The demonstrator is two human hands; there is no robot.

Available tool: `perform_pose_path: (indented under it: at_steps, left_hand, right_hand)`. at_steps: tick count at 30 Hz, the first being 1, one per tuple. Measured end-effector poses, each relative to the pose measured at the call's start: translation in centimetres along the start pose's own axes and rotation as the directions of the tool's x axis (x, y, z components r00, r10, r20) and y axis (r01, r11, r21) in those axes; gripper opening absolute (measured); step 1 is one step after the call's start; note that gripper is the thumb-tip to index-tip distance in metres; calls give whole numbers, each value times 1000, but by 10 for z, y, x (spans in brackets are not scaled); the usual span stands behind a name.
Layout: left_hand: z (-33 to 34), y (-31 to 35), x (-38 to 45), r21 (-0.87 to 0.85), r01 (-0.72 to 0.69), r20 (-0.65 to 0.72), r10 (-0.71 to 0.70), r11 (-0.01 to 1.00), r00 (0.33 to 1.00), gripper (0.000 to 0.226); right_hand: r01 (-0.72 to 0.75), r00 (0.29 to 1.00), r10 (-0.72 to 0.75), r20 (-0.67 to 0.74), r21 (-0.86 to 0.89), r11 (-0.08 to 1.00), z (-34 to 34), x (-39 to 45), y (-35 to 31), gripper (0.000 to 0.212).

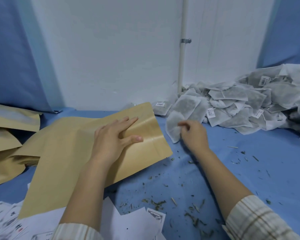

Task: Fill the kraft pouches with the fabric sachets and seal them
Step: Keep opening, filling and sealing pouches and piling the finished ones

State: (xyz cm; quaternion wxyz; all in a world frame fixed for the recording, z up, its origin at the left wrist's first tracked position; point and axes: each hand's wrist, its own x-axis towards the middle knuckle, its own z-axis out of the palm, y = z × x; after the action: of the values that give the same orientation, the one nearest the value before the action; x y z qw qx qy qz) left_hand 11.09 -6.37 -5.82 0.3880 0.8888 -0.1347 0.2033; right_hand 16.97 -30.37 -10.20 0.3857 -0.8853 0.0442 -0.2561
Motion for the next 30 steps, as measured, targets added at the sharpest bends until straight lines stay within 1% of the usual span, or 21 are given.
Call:
perform_pose_path:
  at_steps: [1, 2, 4, 6, 7, 8, 10, 13, 15, 16, 19, 21, 22, 23, 24, 25, 26, 27, 28, 29, 30]
  left_hand:
    - [0, -1, 0, 5, 5, -4, -5, 1000, 1000, 67]
    - [-1, -1, 0, 9, 10, -7, -10, 1000, 1000, 68]
    - [-2, -2, 0, 10, 19, -13, -18, 1000, 1000, 69]
    - [-2, -2, -1, 13, 27, -11, -27, 1000, 1000, 70]
    - [-2, -2, -1, 19, 30, -7, -30, 999, 1000, 70]
    - [-2, -1, -1, 31, 29, 1, -29, 999, 1000, 70]
    - [-1, -1, 0, 60, 20, 15, -21, 998, 1000, 71]
    - [-1, 1, 0, 51, 0, 44, -2, 999, 999, 70]
    - [-1, 4, 0, 40, -38, 111, 33, 998, 993, 69]
    - [0, 6, 0, 38, -61, 150, 55, 997, 987, 69]
    - [5, 12, 0, 52, -111, 200, 98, 992, 975, 68]
    - [8, 14, 0, 73, -132, 184, 117, 989, 976, 67]
    - [8, 15, 1, 62, -133, 163, 121, 989, 979, 66]
    - [10, 16, 1, 29, -127, 135, 122, 991, 983, 64]
    - [11, 18, 1, -18, -120, 108, 121, 993, 987, 63]
    - [12, 20, 1, -60, -115, 89, 120, 992, 989, 61]
    - [14, 22, 1, -91, -114, 85, 121, 989, 989, 60]
    - [15, 23, 1, -112, -114, 90, 124, 987, 988, 58]
    - [15, 23, 1, -128, -108, 99, 121, 986, 988, 58]
    - [16, 22, 1, -137, -98, 107, 113, 986, 988, 58]
    - [16, 21, 2, -136, -90, 113, 105, 987, 988, 58]
  right_hand:
    - [-47, 998, 53, -34, 158, 986, -8, 2, -1, 25]
    - [-103, 993, 113, -16, 310, 945, -15, 3, -2, 23]
    - [-183, 983, 168, 78, 566, 804, -27, 5, -2, 24]
    - [-207, 978, 126, 165, 740, 640, -37, 6, -2, 20]
    - [-200, 978, 72, 197, 779, 594, -41, 6, -2, 18]
    - [-191, 974, 15, 225, 788, 585, -43, 6, -2, 17]
    - [-178, 955, -79, 287, 763, 621, -44, 6, -3, 16]
    - [-142, 908, -179, 380, 678, 722, -44, 1, -4, 16]
    - [-90, 879, -235, 415, 629, 772, -44, -3, -10, 18]
    - [-75, 869, -256, 424, 623, 779, -43, -3, -15, 20]
    - [-81, 867, -241, 436, 601, 795, -35, -5, -34, 22]
    - [3, 896, -204, 395, 453, 891, -29, -5, -45, 20]
    - [70, 907, -201, 370, 338, 939, -27, -4, -50, 18]
    - [122, 909, -208, 362, 245, 962, -25, -4, -56, 13]
    - [135, 902, -201, 381, 193, 972, -24, -5, -61, 8]
    - [78, 889, -161, 429, 206, 976, -23, -7, -66, 9]
    - [-33, 851, -103, 514, 249, 968, -24, -9, -69, 11]
    - [-133, 782, -62, 620, 263, 955, -25, -12, -70, 10]
    - [-180, 695, -44, 718, 233, 956, -26, -15, -69, 15]
    - [-200, 618, -36, 785, 201, 959, -27, -17, -66, 17]
    - [-209, 565, -39, 824, 189, 960, -28, -19, -64, 17]
